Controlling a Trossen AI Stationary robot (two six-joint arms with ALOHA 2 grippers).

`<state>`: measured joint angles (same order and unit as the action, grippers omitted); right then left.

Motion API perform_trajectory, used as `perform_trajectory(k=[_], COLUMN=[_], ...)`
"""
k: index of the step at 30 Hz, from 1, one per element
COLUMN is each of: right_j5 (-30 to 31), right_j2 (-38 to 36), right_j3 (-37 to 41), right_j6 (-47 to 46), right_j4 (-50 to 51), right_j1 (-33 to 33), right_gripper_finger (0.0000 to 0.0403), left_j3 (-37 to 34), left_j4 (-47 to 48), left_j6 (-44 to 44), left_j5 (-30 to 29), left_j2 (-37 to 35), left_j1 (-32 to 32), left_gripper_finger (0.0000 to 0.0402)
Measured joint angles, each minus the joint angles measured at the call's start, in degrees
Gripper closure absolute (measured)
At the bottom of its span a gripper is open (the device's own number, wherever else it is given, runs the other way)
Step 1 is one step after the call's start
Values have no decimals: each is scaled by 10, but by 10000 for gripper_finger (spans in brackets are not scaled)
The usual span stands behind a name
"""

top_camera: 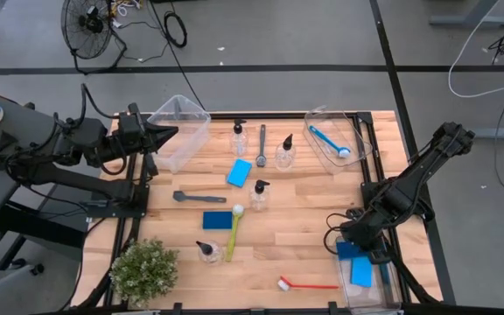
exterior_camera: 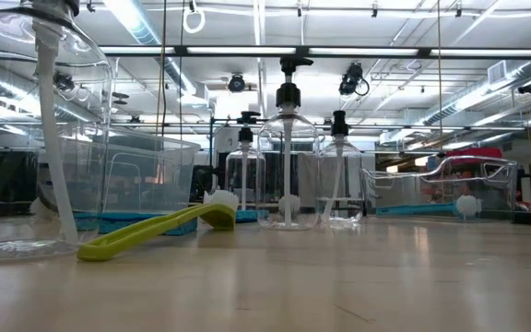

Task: Pick & Place Kitchen Sink Supplies
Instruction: Put the red cleaning brush into the top transparent bin

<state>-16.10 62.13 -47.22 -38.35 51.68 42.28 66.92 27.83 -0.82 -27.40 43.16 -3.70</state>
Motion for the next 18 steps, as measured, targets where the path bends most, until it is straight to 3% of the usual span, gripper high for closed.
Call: perform_trajectory(k=[7, 18], right_j5=[-22, -84], right_j2=[0, -28], right_j3=[0, 0], right_j6=[-60, -121], right_j4=[-6, -112], right_j1=[-1, -29], right_gripper_finger=[232, 246], left_j3=[0, 0], left_j4=[0, -1], left_j6=[0, 0], left_j5=[0, 0], left_j2=[0, 0], left_j1=[0, 0], left_gripper_finger=[385, 385])
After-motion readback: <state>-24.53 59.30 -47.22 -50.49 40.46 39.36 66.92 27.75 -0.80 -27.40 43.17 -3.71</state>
